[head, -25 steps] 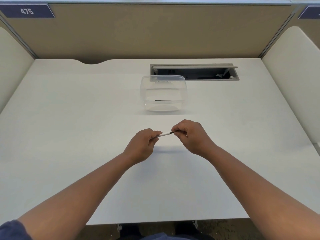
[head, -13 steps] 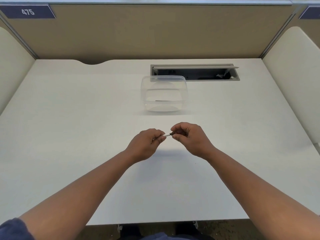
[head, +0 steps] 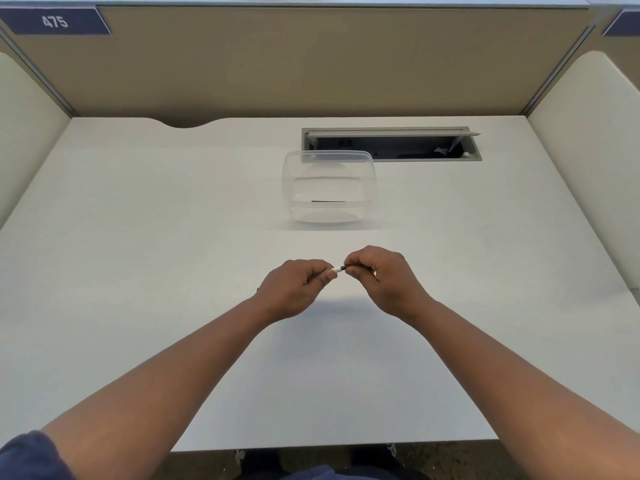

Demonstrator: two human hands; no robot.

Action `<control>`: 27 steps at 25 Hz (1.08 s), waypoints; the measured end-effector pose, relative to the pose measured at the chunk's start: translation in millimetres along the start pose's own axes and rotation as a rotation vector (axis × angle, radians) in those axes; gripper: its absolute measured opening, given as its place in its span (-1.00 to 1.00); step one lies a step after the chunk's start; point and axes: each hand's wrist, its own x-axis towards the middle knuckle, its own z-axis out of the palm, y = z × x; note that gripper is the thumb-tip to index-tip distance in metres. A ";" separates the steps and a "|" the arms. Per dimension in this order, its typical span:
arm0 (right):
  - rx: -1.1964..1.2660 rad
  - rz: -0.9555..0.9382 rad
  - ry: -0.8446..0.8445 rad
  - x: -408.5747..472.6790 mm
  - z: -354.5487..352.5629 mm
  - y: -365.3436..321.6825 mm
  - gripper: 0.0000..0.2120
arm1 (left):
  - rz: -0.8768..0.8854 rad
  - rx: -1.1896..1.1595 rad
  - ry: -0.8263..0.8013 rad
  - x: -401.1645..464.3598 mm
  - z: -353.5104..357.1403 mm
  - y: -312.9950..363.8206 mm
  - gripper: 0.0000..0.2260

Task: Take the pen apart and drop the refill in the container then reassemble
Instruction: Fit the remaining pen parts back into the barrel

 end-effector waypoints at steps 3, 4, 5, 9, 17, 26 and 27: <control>-0.021 0.014 -0.001 -0.7 3.7 -2.0 -0.93 | -0.006 0.045 0.016 1.3 1.0 0.3 -0.69; -0.012 0.030 -0.007 -1.2 5.4 -3.6 -0.92 | -0.004 0.069 0.032 0.6 1.3 0.7 -0.71; 0.000 0.054 -0.012 -1.8 6.9 -5.1 -0.91 | 0.005 0.096 0.051 -0.4 1.5 1.3 -0.72; 0.104 0.251 -0.026 -0.9 9.4 -10.0 -0.87 | 0.101 0.228 0.129 -2.7 2.1 4.1 -0.74; 0.545 0.770 -0.189 13.5 -0.4 -14.9 -0.89 | 0.368 0.505 0.288 -5.1 2.1 7.2 -0.84; 0.623 0.811 -0.149 8.1 4.6 -8.2 -0.90 | 0.150 0.319 0.068 -4.1 10.0 6.3 -0.77; 0.610 0.813 -0.132 8.1 4.2 -7.1 -0.91 | 0.108 0.271 0.013 -3.0 9.0 5.9 -0.76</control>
